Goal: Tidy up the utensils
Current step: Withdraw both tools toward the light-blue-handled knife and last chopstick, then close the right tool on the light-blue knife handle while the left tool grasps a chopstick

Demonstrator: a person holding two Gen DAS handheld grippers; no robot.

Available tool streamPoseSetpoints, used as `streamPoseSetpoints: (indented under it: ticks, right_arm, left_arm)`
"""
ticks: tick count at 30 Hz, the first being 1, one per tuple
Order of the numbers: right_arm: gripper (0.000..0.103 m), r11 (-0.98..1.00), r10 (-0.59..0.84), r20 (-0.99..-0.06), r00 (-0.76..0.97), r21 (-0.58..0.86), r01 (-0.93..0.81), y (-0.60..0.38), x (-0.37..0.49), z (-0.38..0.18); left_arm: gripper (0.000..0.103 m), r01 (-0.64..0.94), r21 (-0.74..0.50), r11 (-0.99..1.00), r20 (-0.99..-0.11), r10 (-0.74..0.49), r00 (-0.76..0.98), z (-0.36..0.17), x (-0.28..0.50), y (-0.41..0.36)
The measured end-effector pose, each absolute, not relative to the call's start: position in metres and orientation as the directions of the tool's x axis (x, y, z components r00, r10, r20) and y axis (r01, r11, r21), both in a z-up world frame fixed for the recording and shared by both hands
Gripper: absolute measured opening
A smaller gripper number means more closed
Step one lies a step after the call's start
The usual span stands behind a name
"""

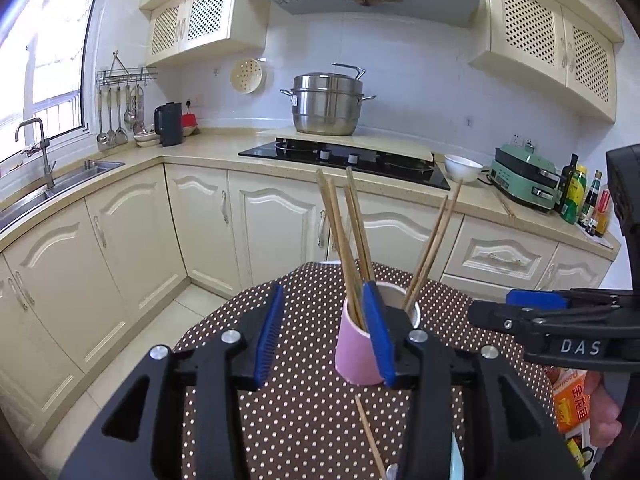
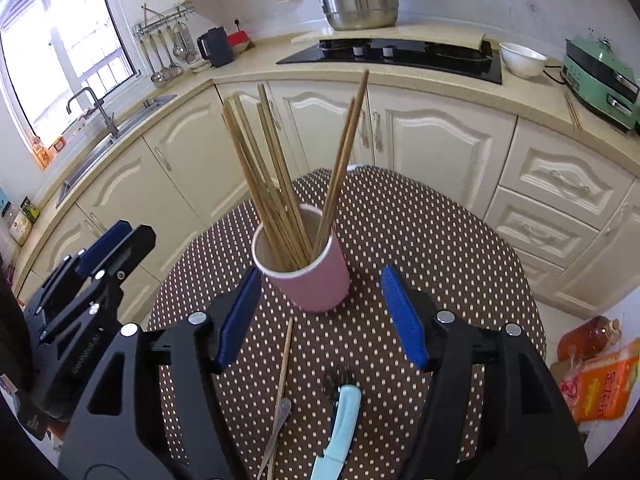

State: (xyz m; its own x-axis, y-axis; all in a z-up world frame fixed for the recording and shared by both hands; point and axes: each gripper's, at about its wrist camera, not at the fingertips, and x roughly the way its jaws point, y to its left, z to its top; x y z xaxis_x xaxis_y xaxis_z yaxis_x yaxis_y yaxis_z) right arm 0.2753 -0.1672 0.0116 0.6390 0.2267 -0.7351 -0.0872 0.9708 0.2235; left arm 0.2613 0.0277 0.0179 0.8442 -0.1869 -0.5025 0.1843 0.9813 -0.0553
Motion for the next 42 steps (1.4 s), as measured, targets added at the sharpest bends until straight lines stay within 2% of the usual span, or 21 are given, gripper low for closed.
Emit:
streamPoseSetpoints:
  ticks: [9, 18, 27, 31, 32, 33, 35, 40, 42]
  right_arm:
    - [0.064, 0.975, 0.210, -0.791, 0.575, 0.215, -0.061, -0.165, 0.258, -0.020]
    - [0.064, 0.983, 0.171, -0.876, 0.451, 0.182, -0.021, -0.175, 0.244, -0.078]
    - [0.064, 0.975, 0.215, -0.923, 0.319, 0.222, -0.016, -0.181, 0.232, -0.124]
    - [0.064, 0.969, 0.246, -0.925, 0.290, 0.246, -0.036, -0.177, 0.228, -0.133]
    - [0.060, 0.968, 0.250, -0.926, 0.284, 0.250, -0.036, -0.175, 0.228, -0.135]
    - [0.052, 0.967, 0.252, -0.928, 0.275, 0.251, -0.037, -0.172, 0.227, -0.138]
    - [0.044, 0.967, 0.253, -0.930, 0.265, 0.254, -0.032, -0.162, 0.228, -0.141]
    - [0.042, 0.971, 0.229, -0.935, 0.272, 0.238, -0.003, -0.149, 0.229, -0.145]
    - [0.028, 0.969, 0.238, -0.930, 0.280, 0.247, -0.004, -0.148, 0.239, -0.145]
  left_arm:
    - [0.043, 0.171, -0.059, 0.983, -0.549, -0.175, 0.817, -0.004, 0.240, 0.040]
    - [0.045, 0.146, -0.061, 0.987, -0.598, -0.153, 0.786, -0.034, 0.228, 0.055]
    - [0.045, 0.129, -0.064, 0.990, -0.683, -0.138, 0.717, -0.079, 0.225, 0.060]
    - [0.051, 0.126, -0.045, 0.991, -0.695, -0.122, 0.708, -0.091, 0.223, 0.060]
    - [0.051, 0.125, -0.046, 0.991, -0.699, -0.122, 0.705, -0.093, 0.223, 0.061]
    - [0.051, 0.126, -0.051, 0.991, -0.703, -0.125, 0.700, -0.095, 0.223, 0.061]
    - [0.051, 0.127, -0.055, 0.990, -0.710, -0.128, 0.693, -0.099, 0.223, 0.061]
    - [0.052, 0.135, -0.039, 0.990, -0.721, -0.122, 0.682, -0.107, 0.222, 0.056]
    - [0.052, 0.139, -0.036, 0.990, -0.729, -0.121, 0.673, -0.112, 0.222, 0.054]
